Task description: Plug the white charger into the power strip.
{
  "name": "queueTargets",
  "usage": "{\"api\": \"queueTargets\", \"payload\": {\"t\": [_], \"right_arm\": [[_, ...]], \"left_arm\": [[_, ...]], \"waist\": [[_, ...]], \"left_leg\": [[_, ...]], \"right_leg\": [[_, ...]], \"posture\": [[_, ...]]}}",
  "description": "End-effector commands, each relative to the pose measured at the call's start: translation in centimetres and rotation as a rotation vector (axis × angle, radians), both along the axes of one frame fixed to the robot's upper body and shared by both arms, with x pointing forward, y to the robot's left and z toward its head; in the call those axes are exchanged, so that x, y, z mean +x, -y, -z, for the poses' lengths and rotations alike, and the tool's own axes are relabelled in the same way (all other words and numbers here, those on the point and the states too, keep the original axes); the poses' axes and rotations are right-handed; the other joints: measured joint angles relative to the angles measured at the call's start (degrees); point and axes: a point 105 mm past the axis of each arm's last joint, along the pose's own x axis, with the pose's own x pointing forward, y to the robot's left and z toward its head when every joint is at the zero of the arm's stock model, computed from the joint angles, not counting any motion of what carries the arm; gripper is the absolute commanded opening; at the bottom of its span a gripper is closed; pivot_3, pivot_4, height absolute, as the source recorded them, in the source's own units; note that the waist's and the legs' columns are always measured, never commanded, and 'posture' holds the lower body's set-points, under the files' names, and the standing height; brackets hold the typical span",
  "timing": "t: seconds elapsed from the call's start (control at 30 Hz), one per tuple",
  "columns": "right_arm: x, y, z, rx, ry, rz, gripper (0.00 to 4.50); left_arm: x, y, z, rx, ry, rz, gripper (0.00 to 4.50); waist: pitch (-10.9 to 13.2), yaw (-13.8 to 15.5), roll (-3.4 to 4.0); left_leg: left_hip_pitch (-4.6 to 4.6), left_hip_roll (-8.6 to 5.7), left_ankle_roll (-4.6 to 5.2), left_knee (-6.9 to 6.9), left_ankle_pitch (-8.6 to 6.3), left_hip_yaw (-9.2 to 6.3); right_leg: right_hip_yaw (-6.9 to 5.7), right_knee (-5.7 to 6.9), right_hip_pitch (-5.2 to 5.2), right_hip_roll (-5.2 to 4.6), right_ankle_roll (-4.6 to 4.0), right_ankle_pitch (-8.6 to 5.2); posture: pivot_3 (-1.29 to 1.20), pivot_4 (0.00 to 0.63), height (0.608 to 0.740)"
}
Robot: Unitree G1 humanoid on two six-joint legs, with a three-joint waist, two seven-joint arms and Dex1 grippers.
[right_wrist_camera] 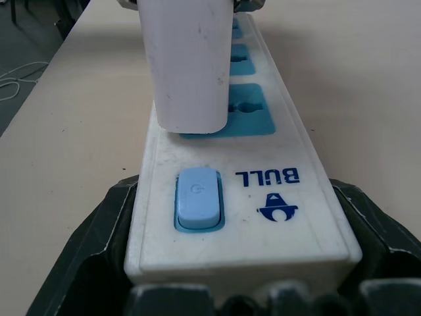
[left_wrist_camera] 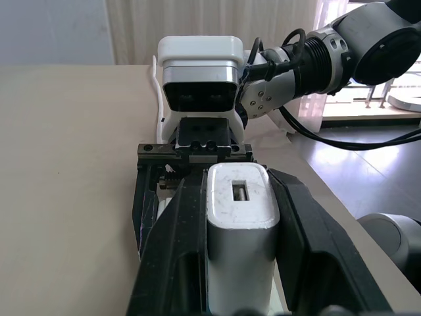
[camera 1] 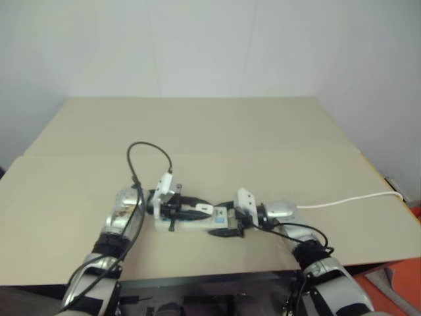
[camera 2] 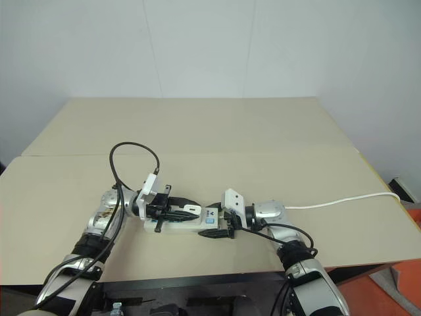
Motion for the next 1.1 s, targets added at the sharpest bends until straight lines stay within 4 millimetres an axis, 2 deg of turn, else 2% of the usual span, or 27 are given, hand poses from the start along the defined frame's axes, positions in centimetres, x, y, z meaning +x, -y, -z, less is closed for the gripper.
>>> {"api": "queueTargets", "payload": {"t": [0.03,0.37,0.77,0.8,0.87,1.1], "right_arm": [[-0.4,0.5,1.6,-0.055,-0.067,0.005,3.42],[-0.4,0.4,1.6,-0.056,-0.068,0.003,3.42],[-0.4,0.5,1.6,-0.055,-0.068,0.006,3.42],[-0.4,0.5,1.6,-0.056,-0.068,0.006,3.42],[-0.4,0.5,1.6,-0.055,-0.069,0.006,3.42],[-0.4,0.3,1.6,-0.052,-0.071,0.0,3.42]], "left_arm": [[0.2,-1.1,1.1,0.049,-0.024,-0.045,1.01],[-0.4,-2.9,3.7,0.151,-0.045,-0.068,1.01],[-0.6,-3.5,4.5,0.21,-0.086,-0.062,1.01],[-0.6,-3.4,4.3,0.207,-0.089,-0.058,1.72],[-0.5,-3.3,4.1,0.205,-0.088,-0.058,2.23],[0.2,-3.4,2.4,0.157,-0.055,-0.084,4.47]], "waist": [[0.0,0.0,0.0],[-0.1,-0.1,0.01],[-0.5,-0.1,0.13],[-0.5,-0.2,0.15],[-0.5,-0.1,0.2],[-0.6,0.2,0.23]], "left_leg": [[0.0,0.0,0.0,0.0,0.0,0.0],[0.07,0.05,0.0,-0.04,0.0,0.0],[0.25,0.08,0.0,-0.16,0.0,0.02],[0.25,0.08,0.0,-0.16,0.0,0.02],[0.25,0.07,0.0,-0.23,0.0,0.07],[0.27,0.04,0.0,-0.26,0.0,0.05]], "right_leg": [[0.0,0.0,0.0,0.0,0.0,0.0],[0.01,0.01,0.02,0.02,-0.04,-0.02],[0.01,0.02,0.09,0.06,-0.12,-0.08],[0.02,0.02,0.09,0.06,-0.12,-0.08],[0.1,0.01,0.03,0.1,-0.12,-0.09],[0.05,-0.01,0.07,0.02,-0.13,-0.12]], "posture": [[0.0,0.15,0.74],[0.0,0.15,0.74],[0.0,0.15,0.74],[0.0,0.15,0.74],[0.0,0.15,0.74],[0.0,0.15,0.74]]}}
